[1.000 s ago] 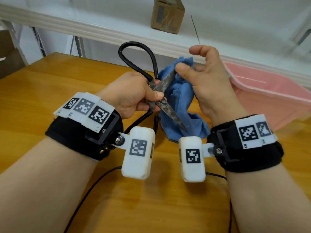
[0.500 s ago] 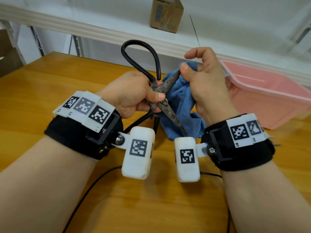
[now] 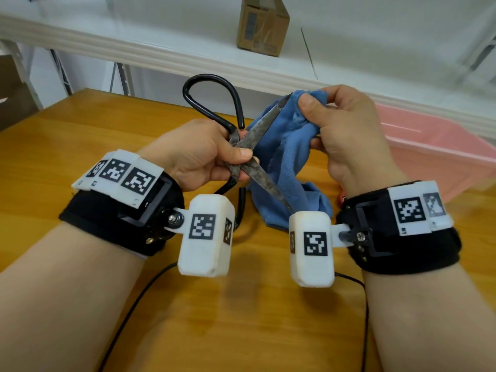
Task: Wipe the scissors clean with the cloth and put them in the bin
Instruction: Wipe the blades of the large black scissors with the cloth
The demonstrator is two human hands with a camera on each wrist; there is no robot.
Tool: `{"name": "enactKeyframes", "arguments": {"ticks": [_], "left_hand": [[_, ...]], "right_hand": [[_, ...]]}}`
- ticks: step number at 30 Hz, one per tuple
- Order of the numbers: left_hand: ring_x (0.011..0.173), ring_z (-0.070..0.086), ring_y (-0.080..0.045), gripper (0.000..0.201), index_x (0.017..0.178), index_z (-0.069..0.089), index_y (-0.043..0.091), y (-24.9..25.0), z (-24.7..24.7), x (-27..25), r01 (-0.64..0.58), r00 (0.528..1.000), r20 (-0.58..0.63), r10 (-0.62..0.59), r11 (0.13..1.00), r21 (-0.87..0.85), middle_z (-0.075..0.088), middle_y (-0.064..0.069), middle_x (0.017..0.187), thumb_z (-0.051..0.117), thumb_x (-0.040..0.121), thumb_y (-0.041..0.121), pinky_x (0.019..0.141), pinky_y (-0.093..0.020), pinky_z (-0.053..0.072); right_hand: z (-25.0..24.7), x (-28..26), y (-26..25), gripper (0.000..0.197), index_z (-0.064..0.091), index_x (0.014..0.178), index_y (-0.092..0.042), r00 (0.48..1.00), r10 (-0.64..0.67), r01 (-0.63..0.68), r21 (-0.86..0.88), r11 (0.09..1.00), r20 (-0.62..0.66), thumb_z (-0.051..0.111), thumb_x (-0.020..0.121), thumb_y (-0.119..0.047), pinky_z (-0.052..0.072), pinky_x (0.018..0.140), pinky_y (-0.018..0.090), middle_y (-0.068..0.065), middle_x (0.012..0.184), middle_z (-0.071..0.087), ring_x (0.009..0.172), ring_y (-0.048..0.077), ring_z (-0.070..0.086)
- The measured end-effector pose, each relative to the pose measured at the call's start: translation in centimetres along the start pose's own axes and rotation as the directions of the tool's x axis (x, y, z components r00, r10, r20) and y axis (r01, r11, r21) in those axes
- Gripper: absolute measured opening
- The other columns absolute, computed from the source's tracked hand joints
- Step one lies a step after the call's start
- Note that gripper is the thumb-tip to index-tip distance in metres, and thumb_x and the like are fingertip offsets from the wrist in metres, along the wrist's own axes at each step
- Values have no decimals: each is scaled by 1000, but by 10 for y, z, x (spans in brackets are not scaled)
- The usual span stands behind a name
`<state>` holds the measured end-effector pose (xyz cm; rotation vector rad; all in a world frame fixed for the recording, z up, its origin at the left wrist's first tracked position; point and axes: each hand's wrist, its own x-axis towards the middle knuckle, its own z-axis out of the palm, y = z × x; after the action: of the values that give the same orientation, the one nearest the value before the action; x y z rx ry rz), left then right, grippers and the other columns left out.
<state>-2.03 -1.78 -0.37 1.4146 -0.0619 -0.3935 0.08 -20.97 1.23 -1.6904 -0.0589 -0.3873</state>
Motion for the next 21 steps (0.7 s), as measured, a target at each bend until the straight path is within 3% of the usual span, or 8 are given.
{"name": "enactKeyframes", "arguments": {"ticks": [3, 6, 9, 11, 13, 17, 21], "left_hand": [[79, 73, -22, 21, 93, 63, 6, 0, 1, -1, -1, 1000, -8, 0, 1000, -6, 71, -9, 82, 52, 88, -11, 73, -32, 60], [73, 73, -20, 19, 90, 62, 5, 1, 2, -1, -6, 1000, -17, 5, 1000, -11, 71, -7, 74, 52, 88, -11, 67, -30, 61], [72, 72, -19, 18, 88, 62, 4, 2, 1, -2, -30, 998, -53, 29, 999, -19, 67, -7, 79, 52, 88, -12, 64, -30, 61], [75, 71, -20, 18, 88, 61, 4, 2, 1, -1, -42, 996, -77, 40, 999, -19, 66, -7, 82, 53, 88, -12, 66, -31, 61], [75, 71, -20, 18, 88, 61, 4, 2, 1, -1, -43, 996, -74, 42, 999, -11, 66, -6, 81, 53, 88, -12, 67, -32, 61], [80, 72, -21, 23, 96, 61, 7, -1, 6, 0, -33, 999, -37, 36, 997, 69, 66, -7, 88, 56, 86, -13, 65, -32, 61], [88, 71, -27, 23, 98, 61, 6, -4, 10, 0, -26, 999, -30, 29, 995, 101, 65, -11, 96, 57, 85, -13, 69, -36, 62]], "right_hand": [[4, 1, 0, 18, 54, 90, -19, 999, -23, 23, 24, 999, -32, 65, 92, -4, 54, 58, 22, 9, 95, 66, 79, 17, 69], [13, -3, -1, 21, 53, 88, -16, 999, -22, 19, 76, 997, 32, 63, 88, 3, 61, 71, 30, 10, 96, 63, 85, 21, 70], [20, -8, -5, 11, 58, 91, -12, 987, 28, -57, 181, 982, 159, 69, 92, -14, 61, 80, 34, 12, 103, 67, 97, 22, 71], [20, -10, -6, 11, 62, 92, -10, 980, 42, -85, 218, 972, 196, 67, 95, -19, 60, 78, 32, 14, 107, 69, 102, 24, 71], [20, -10, -5, 5, 63, 91, -9, 978, 14, -53, 181, 982, 208, 66, 95, -10, 59, 74, 30, 11, 99, 68, 94, 23, 72], [19, -11, -1, 28, 50, 97, -16, 982, -42, 26, 88, 996, 185, 67, 89, 4, 58, 62, 29, 9, 88, 64, 71, 16, 69], [17, -10, 1, 33, 43, 97, -19, 988, -75, 79, -24, 997, 137, 62, 89, 7, 54, 54, 26, 13, 85, 58, 65, 17, 64]]}}
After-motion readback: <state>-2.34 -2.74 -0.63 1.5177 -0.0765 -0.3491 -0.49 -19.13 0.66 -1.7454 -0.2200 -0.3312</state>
